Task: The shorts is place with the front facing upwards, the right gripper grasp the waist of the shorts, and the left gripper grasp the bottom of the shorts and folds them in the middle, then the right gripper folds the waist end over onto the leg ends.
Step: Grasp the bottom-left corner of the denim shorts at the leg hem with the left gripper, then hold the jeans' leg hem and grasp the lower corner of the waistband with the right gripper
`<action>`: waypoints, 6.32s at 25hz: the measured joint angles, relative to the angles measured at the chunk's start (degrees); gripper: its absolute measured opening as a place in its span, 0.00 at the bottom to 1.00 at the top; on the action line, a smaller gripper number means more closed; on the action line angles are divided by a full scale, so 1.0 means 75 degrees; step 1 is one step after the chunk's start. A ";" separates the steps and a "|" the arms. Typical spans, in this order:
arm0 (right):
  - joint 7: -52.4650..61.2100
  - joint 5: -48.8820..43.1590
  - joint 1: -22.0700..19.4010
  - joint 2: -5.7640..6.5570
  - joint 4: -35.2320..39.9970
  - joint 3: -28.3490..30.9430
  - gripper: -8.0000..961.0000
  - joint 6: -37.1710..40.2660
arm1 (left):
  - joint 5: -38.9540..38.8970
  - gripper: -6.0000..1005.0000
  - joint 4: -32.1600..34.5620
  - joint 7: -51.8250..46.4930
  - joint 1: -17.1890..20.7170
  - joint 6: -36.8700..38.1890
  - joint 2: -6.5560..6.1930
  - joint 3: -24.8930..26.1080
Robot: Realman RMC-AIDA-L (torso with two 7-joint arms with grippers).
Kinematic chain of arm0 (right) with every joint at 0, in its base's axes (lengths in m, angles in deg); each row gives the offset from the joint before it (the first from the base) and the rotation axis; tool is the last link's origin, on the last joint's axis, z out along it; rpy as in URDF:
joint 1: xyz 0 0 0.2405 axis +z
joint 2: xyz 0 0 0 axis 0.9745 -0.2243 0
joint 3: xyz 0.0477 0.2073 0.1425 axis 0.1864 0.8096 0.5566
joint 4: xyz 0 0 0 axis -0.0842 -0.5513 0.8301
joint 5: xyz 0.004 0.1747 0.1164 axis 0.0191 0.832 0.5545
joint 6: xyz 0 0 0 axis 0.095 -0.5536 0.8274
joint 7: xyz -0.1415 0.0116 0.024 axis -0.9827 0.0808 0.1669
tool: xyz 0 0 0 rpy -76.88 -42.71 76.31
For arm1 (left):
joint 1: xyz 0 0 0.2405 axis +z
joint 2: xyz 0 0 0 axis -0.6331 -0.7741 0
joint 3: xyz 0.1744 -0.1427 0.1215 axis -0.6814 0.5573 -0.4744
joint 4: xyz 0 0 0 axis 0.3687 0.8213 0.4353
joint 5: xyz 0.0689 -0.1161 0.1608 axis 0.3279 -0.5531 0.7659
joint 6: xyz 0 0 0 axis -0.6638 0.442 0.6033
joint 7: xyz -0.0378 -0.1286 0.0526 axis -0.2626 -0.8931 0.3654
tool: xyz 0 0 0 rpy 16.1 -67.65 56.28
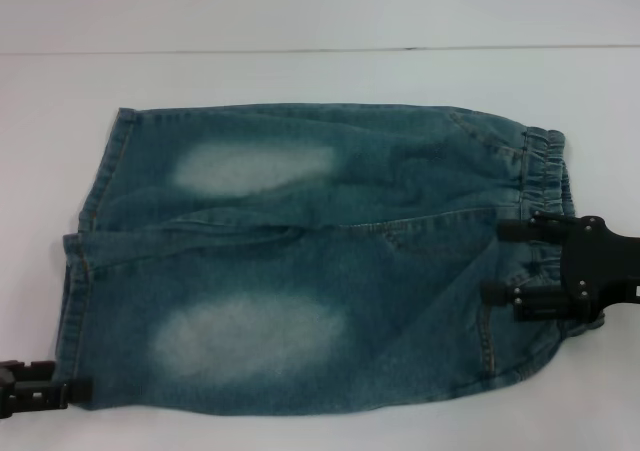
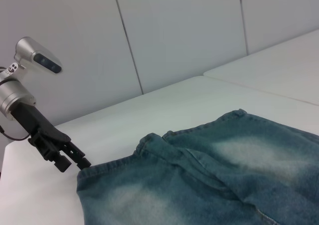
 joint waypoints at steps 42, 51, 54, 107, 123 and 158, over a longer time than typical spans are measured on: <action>0.0000 0.0001 0.0004 -0.0033 -0.0001 0.0032 0.98 0.0073 | 0.0348 0.84 0.0119 -0.0383 -0.0337 -0.0125 0.0027 -0.0417; 0.0000 0.0009 -0.0008 -0.0033 -0.0001 0.0042 0.98 0.0073 | 0.0371 0.83 0.0299 -0.0351 -0.0323 -0.0149 0.0098 -0.1047; 0.0000 0.0007 0.0008 -0.0033 -0.0001 0.0020 0.98 0.0072 | 0.0418 0.70 0.0307 -0.0349 -0.0324 -0.0306 0.0099 -0.1191; 0.6652 -0.2214 0.0405 0.1480 0.0183 0.1337 0.87 0.0579 | 0.0459 0.02 0.0408 -0.0869 -0.0699 -0.0462 0.0460 -0.0937; 0.7561 -0.3165 0.1147 0.1420 0.0208 0.0987 0.98 0.0300 | 0.0330 0.03 0.0251 -0.0873 -0.0855 -0.0637 0.0492 -0.0967; 0.7167 -0.3135 0.1157 0.1256 -0.0670 0.0737 0.97 -0.0566 | 0.0307 0.04 0.0352 -0.0905 -0.0984 -0.0399 0.0493 -0.1011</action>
